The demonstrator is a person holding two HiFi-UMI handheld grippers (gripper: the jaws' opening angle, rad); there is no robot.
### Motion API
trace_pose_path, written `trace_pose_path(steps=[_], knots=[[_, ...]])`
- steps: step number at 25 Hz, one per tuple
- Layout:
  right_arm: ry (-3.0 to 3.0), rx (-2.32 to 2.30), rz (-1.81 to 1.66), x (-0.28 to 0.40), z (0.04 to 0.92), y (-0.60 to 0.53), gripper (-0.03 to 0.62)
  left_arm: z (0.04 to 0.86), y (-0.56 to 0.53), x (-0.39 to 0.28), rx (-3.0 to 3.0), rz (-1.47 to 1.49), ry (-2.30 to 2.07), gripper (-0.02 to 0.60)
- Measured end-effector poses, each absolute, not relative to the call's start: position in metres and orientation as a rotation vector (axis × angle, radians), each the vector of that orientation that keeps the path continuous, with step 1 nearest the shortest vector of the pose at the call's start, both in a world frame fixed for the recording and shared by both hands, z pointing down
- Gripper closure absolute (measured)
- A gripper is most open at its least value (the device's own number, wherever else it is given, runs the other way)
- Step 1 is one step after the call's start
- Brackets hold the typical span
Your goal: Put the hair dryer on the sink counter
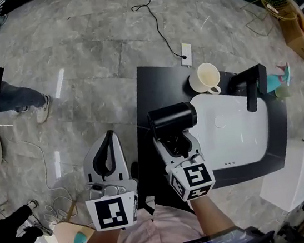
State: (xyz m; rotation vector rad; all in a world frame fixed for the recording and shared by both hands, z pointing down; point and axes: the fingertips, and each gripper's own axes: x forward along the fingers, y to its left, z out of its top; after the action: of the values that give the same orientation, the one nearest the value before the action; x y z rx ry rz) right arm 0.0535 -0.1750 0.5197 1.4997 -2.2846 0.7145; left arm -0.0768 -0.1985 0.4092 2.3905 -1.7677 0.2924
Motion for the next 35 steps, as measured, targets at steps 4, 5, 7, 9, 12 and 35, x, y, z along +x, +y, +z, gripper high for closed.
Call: trace_pose_path(steps=[4,5,7,9,12,35], knots=[[-2.265,1.488,0.738,0.056,0.532,-0.175,0.353,0.420,-0.202,-0.075,2.375,0.311,-1.760,0.572],[-2.261,1.485,0.743,0.057,0.535,-0.175,0.353,0.422,-0.202,-0.075,2.370,0.315,-1.760,0.572],[-2.254,1.478,0.753,0.057,0.540,-0.176,0.353,0.425,-0.204,-0.075,2.364,0.322,-1.757,0.572],[-2.252,1.473,0.763,0.058,0.543,-0.176,0.353,0.428,-0.206,-0.074,2.359,0.328,-1.755,0.572],[-2.245,1.464,0.780,0.057,0.547,-0.178,0.352,0.433,-0.209,-0.074,2.348,0.338,-1.754,0.572],[-2.025,1.386,0.999,0.061,0.596,-0.185,0.344,0.417,-0.218,-0.084,2.341,0.301,-1.800,0.572]])
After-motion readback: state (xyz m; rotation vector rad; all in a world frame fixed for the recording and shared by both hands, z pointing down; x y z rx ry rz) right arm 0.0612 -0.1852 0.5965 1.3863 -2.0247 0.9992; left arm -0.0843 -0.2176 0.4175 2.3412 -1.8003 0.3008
